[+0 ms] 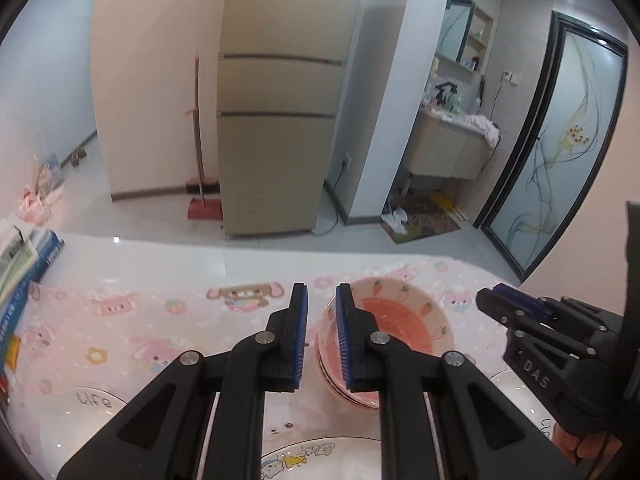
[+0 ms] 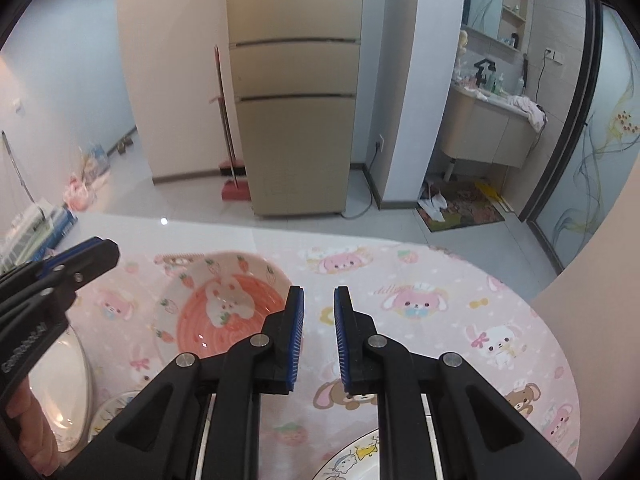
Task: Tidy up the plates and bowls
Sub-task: 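Open both grippers to release the pink bowl onto the stack, then raise both grippers and move them to the white 'Life' plate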
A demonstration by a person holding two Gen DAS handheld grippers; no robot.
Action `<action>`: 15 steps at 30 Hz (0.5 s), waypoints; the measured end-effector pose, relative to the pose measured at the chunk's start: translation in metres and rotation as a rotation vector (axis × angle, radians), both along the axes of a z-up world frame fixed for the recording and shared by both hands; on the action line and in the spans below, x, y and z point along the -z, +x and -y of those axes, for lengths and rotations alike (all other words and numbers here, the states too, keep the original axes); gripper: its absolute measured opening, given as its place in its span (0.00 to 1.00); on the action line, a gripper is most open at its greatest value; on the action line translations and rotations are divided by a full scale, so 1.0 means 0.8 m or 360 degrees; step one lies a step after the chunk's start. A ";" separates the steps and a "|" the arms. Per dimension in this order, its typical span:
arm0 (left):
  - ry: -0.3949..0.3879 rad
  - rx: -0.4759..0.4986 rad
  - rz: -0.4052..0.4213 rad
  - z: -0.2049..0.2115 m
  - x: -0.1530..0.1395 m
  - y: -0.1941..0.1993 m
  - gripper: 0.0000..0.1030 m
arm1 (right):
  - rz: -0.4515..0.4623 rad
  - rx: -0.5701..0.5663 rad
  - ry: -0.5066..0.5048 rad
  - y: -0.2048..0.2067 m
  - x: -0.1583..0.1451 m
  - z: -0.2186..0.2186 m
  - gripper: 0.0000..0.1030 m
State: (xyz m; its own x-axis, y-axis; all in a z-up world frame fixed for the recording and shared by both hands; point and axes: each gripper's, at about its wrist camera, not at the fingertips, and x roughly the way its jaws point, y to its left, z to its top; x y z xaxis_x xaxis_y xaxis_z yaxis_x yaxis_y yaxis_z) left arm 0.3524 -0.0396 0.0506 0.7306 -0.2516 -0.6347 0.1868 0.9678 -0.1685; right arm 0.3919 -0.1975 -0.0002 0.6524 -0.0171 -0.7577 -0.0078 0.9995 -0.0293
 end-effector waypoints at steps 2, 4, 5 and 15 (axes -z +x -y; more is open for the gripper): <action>-0.0001 0.0017 0.0071 -0.002 -0.018 -0.015 0.21 | 0.0038 -0.0001 0.0017 -0.007 -0.012 0.000 0.15; -0.0002 0.0013 0.0151 -0.008 -0.037 -0.034 0.42 | 0.0086 0.0000 0.0028 -0.018 -0.025 0.000 0.15; -0.0003 0.0011 0.0208 -0.011 -0.047 -0.044 0.56 | 0.0115 0.0001 0.0029 -0.023 -0.033 0.001 0.15; 0.0062 -0.0055 0.0658 -0.026 -0.129 -0.121 0.96 | 0.0459 0.0028 0.0079 -0.083 -0.105 0.011 0.77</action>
